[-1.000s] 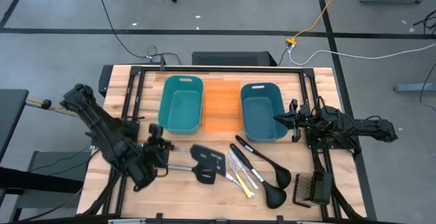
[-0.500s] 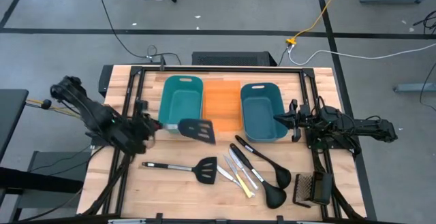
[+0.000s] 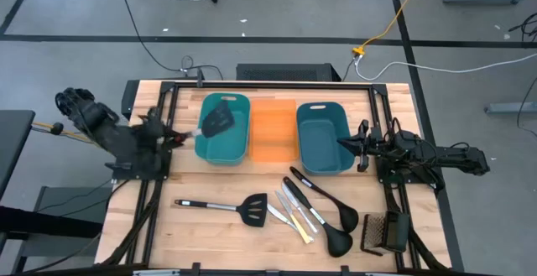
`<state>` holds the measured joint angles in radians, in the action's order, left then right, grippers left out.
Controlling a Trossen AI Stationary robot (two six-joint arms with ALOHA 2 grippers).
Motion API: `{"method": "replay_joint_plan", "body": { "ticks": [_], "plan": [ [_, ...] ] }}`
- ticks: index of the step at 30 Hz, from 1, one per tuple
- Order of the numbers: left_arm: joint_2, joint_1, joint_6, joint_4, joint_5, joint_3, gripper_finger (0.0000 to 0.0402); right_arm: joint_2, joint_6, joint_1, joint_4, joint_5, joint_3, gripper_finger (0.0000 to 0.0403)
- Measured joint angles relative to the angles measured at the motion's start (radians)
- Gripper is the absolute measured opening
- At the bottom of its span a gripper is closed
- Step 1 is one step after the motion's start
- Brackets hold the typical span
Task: Pick & Place Kitchen Items
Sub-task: Put the bottom black spatula into the light green bin
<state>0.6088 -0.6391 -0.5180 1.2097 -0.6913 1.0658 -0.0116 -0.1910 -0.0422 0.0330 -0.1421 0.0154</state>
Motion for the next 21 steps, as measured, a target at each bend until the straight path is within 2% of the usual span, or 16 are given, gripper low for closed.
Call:
{"method": "replay_joint_plan", "body": {
  "ticks": [5,7,14,17,21],
  "plan": [
    [-0.209,0.001,-0.021,-0.038,0.003,-0.088,0.0114,0.000,0.000,0.000,0.000,0.000,0.000,0.0011],
    [-0.266,0.000,-0.018,-0.047,0.033,-0.135,0.0114,0.000,0.000,0.000,0.000,0.000,0.000,0.0011],
    [-0.368,0.000,-0.025,-0.019,0.036,-0.216,0.0114,0.000,0.000,0.000,0.000,-0.001,0.000,0.0011],
    [-0.367,0.000,0.022,-0.006,-0.057,-0.207,0.0114,0.000,-0.002,0.000,0.000,0.000,0.000,0.0011],
    [-0.316,0.001,0.150,-0.008,-0.327,-0.144,0.0114,0.000,-0.003,0.000,0.000,0.000,0.000,0.0011]
  ]
}}
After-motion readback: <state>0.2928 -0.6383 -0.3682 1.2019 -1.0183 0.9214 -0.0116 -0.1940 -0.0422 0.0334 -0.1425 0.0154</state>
